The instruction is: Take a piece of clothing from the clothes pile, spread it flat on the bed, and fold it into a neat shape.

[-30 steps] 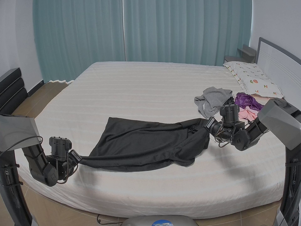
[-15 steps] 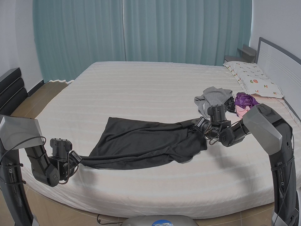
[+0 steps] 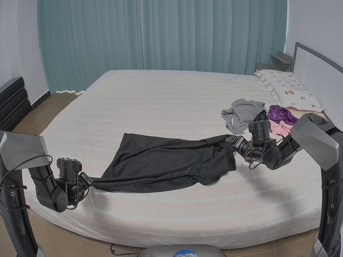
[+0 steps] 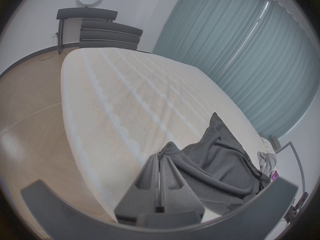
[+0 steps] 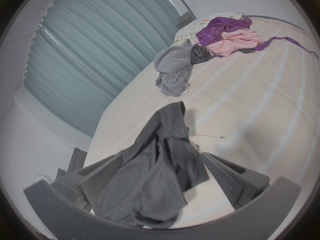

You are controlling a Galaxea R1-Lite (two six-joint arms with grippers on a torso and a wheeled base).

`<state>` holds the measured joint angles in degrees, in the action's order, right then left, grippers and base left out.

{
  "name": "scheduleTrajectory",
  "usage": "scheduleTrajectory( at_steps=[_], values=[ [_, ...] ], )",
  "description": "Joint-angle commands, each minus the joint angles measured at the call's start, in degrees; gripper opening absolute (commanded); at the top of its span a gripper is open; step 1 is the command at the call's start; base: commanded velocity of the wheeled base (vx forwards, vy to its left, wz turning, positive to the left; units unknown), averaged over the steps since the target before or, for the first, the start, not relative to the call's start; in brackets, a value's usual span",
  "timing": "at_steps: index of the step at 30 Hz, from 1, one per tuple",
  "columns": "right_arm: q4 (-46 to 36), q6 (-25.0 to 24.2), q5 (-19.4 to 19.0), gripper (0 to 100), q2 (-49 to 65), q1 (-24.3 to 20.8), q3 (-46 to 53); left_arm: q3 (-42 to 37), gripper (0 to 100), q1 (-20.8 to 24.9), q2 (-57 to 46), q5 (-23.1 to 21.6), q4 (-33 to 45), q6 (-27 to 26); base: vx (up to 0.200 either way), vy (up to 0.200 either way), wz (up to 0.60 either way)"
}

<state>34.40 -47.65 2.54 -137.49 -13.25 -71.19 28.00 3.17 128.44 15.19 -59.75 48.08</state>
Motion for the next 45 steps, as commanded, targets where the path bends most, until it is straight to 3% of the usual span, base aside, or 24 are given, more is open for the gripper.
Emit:
scheduleTrajectory(
  at_steps=[1, 5, 10, 21, 37, 38, 45],
  values=[
    [5.5, 0.0, -1.7, 100, 8.4, -1.6, 13.4, -0.6, 0, 0.2, -0.4, -0.2, 0.1, 0.0, 0.0, 0.0, 0.0],
    [8.0, 0.2, -1.7, 100, 8.4, -5.3, 20.7, -0.8, 0, 0.3, -0.3, -1.2, 0.1, 0.1, 0.0, 0.0, 0.0],
    [10.9, -0.2, -1.7, 100, 6.3, -8.7, 23.0, -0.8, 0, 0.2, -0.3, -1.3, 0.0, 0.1, 0.0, 0.0, 0.0],
    [10.0, -0.4, -1.0, 100, -2.5, -12.0, 14.5, -0.6, 0, 0.2, 0.1, -1.3, 0.0, 0.0, 0.0, 0.0, 0.0],
    [4.9, -1.4, -1.0, 100, -6.5, -11.8, 6.5, -0.5, 0, 0.1, 0.1, -1.3, 0.1, 0.0, 0.0, 0.0, 0.0],
    [4.9, -1.5, -1.0, 0, -6.4, -11.8, 6.7, -0.5, 0, 0.1, 0.1, -1.3, 0.1, 0.0, 0.0, 0.0, 0.0],
    [5.1, -2.3, 0.1, 0, -2.7, -11.9, 10.1, -1.0, 0, 0.1, -0.6, -1.3, 0.1, -0.2, 0.0, 0.0, 0.0]
  ],
)
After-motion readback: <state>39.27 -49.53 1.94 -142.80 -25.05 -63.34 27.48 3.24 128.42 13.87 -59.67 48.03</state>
